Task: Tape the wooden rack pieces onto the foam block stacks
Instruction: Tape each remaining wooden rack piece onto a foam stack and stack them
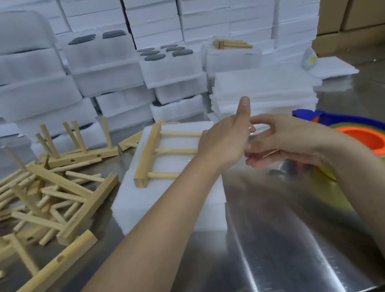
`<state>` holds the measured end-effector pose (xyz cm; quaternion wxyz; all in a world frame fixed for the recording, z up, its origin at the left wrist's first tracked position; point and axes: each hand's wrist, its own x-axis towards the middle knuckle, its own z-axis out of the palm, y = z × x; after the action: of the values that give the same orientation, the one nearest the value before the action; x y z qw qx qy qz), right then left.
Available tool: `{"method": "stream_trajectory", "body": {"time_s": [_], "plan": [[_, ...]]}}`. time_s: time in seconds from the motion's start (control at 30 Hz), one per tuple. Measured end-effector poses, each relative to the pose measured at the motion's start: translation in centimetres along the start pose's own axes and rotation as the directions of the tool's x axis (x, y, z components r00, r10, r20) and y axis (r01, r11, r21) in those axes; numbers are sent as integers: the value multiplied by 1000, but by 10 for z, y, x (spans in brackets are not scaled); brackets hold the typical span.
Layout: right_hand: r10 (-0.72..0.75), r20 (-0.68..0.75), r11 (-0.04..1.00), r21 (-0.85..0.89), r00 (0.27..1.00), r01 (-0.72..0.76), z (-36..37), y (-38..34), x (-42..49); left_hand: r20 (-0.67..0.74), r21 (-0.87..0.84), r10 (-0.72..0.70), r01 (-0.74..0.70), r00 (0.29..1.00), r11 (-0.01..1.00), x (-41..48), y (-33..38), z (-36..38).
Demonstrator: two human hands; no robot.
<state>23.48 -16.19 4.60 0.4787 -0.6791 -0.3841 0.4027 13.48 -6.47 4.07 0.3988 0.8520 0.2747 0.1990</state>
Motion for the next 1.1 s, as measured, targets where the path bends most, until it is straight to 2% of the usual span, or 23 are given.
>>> {"method": "stream_trajectory", "body": {"time_s": [0.07, 0.17, 0.3, 0.37, 0.47, 0.53, 0.57, 0.63, 0.7, 0.8, 0.83, 0.9, 1.0, 1.07, 1.1], "plan": [[-8, 38, 991, 137, 999, 3, -5, 8, 5, 11, 21, 6, -6, 1000, 1000, 1, -1, 0], [31, 62, 971, 237, 998, -45, -8, 19, 10, 9, 85, 24, -24, 1000, 996, 1, -2, 5], [143, 83, 960, 232, 986, -158, -4, 25, 16, -81, 175, 107, -91, 991, 980, -1, -2, 9], [193, 95, 954, 213, 976, -210, 1, 30, 19, -104, 155, 150, -133, 983, 979, -3, -1, -5], [261, 72, 944, 190, 963, -270, 10, 37, 25, -259, 200, 259, -210, 930, 957, -4, -6, -53], [275, 49, 953, 120, 960, -279, 16, 38, 30, -396, 239, 242, -155, 886, 959, -9, -21, -89], [285, 47, 955, 71, 957, -288, 21, 36, 32, -424, 198, 178, -101, 888, 975, -12, -35, -103], [311, 61, 950, -64, 948, -307, 29, 29, 40, -373, -54, -62, 45, 926, 998, -24, -66, -117], [349, 52, 911, -251, 936, -326, 34, 17, 48, -226, -393, -268, 164, 937, 905, -32, -95, -114], [322, -7, 773, -575, 947, -267, 33, 4, 54, -121, -561, -306, 189, 944, 806, -37, -113, -103], [316, 5, 772, -582, 949, -254, 32, 3, 52, -86, -602, -308, 196, 948, 774, -37, -117, -101], [301, -9, 846, -458, 953, -272, 25, 8, 52, -80, -649, -305, 183, 949, 739, -35, -128, -100], [125, -210, 914, -356, 970, -195, 15, 11, 47, -91, -665, -310, 174, 946, 726, -35, -132, -99], [110, -194, 956, -249, 975, -157, 28, 7, 45, -41, -697, -318, 201, 947, 688, -36, -127, -98], [107, -173, 952, -266, 979, -152, 41, 7, 44, -24, -721, -300, 192, 954, 666, -37, -125, -98]]}}
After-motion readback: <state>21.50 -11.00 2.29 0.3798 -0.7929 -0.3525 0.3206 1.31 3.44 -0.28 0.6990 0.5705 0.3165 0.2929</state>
